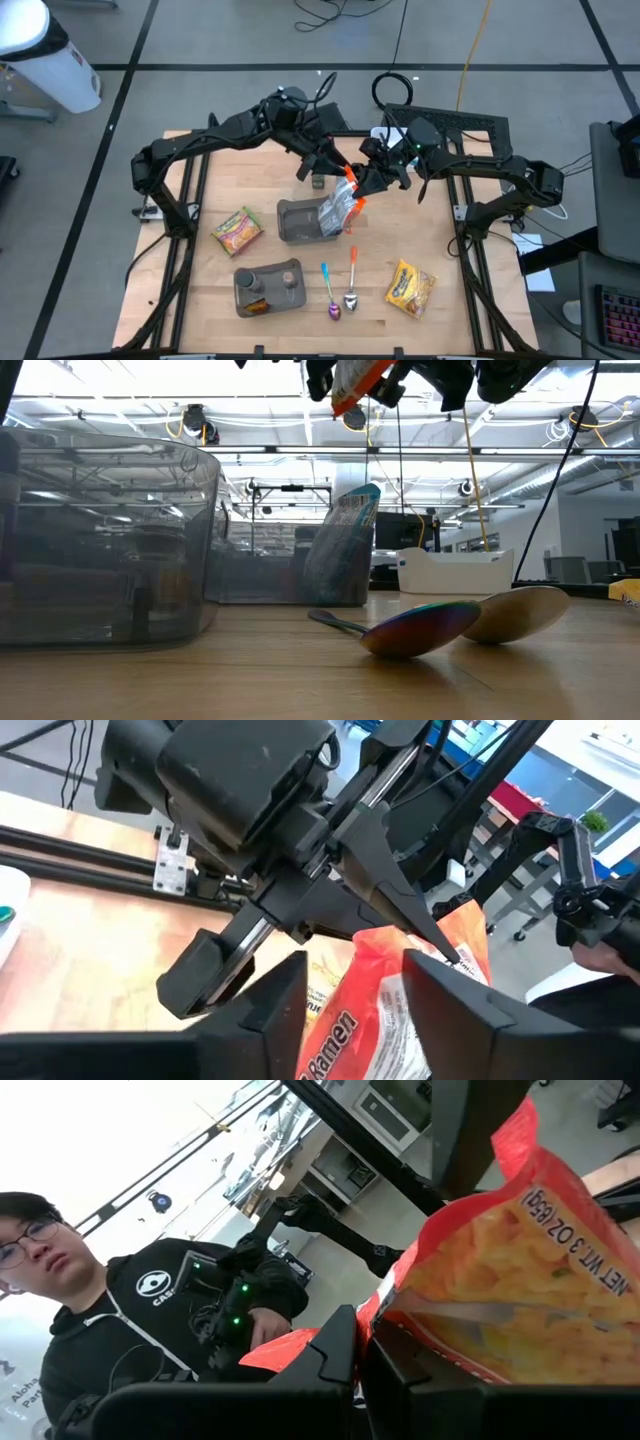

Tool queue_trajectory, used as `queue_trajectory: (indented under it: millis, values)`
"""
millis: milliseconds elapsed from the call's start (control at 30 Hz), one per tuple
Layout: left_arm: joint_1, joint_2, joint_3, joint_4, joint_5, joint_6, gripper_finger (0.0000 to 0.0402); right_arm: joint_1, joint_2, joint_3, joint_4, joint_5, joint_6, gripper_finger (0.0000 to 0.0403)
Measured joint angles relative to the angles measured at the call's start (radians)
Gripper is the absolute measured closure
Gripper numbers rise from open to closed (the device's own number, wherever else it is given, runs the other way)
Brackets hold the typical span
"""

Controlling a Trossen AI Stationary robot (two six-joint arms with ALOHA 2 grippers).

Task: Pick & Place Food Item
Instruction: Put the orange noodle pack into the top black bin

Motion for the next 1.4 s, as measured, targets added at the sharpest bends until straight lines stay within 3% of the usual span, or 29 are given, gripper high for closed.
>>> queue_trajectory:
  millis: [400,833,1133,1400]
  values:
    - [-0.003,0.000,0.000,0.002,0.000,0.033,0.0390,0.000,0.000,0.000,0.000,0.001,-0.003,0.0403]
    - [0.005,0.000,0.000,0.042,0.035,0.060,0.0399,-0.015,0.000,0.000,0.017,0.023,0.032,0.0389]
    - [0.029,0.000,0.000,0.028,0.058,0.052,0.0400,-0.102,-0.001,0.000,0.097,0.025,0.167,0.0289]
    - [0.058,0.000,0.000,-0.019,-0.014,0.052,0.0401,-0.157,-0.001,0.000,0.137,0.026,0.204,0.0212]
